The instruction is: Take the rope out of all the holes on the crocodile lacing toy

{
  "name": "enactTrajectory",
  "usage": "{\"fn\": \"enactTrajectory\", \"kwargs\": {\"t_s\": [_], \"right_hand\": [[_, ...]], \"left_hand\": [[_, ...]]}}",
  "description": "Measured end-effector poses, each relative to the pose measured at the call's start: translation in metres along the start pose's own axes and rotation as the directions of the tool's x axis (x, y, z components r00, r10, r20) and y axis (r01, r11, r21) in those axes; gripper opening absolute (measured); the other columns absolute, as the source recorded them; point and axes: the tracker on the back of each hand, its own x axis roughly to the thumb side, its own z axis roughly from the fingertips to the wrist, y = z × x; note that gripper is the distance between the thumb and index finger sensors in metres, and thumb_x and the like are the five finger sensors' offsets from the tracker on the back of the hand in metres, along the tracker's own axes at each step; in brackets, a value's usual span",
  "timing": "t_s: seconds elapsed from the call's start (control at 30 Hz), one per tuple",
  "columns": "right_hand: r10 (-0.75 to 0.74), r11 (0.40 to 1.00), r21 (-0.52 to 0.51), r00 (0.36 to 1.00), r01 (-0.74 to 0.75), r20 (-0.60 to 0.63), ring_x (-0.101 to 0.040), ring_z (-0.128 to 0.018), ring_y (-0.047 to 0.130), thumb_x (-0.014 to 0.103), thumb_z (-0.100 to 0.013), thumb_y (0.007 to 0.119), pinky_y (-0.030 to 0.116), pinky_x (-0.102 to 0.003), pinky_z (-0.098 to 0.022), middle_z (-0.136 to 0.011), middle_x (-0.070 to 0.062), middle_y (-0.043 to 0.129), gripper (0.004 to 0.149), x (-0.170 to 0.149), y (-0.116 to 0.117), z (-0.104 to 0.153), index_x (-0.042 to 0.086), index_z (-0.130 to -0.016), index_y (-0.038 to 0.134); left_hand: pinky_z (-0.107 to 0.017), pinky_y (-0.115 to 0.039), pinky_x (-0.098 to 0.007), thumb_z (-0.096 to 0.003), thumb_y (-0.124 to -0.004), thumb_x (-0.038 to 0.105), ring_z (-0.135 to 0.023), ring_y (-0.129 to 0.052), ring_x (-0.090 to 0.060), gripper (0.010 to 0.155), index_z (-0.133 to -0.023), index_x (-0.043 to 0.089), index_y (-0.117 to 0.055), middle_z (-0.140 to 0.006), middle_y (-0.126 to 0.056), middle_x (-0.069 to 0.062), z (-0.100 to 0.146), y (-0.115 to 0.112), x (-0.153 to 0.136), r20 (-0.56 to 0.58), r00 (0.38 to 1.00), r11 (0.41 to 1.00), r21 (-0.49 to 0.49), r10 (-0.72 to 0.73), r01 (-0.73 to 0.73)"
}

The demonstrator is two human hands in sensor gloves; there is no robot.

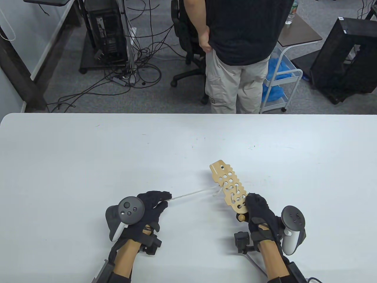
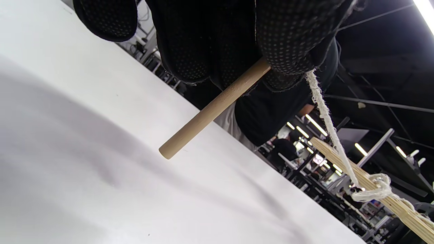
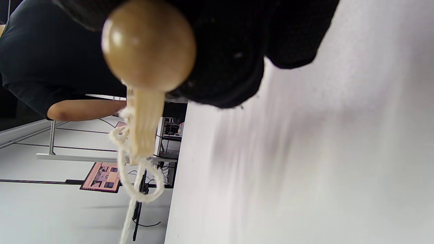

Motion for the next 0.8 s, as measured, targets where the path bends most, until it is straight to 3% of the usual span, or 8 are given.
{"fn": "enactTrajectory", "kwargs": {"t_s": [0.8], "right_hand": [[-0.057,0.996,-0.066,0.998,0.054,-0.036,-0.023,-0.040,0.101,0.042,-0.048,0.071,0.079,-0.052,-0.052,-0.068,-0.006,0.093,0.049,-0.004,-0.012,-0.003,0.014,-0.088,0.066]], "left_hand": [[-0.067,-0.070,-0.059,-0.0470,-0.082,0.036,-0.080,-0.090,-0.022,0.043,-0.090,0.039,-0.087,-0.086,-0.097,0.003,0.000,0.013,-0.016,-0.104,0.992,0.994,0.086,0.072,-0.063]]}}
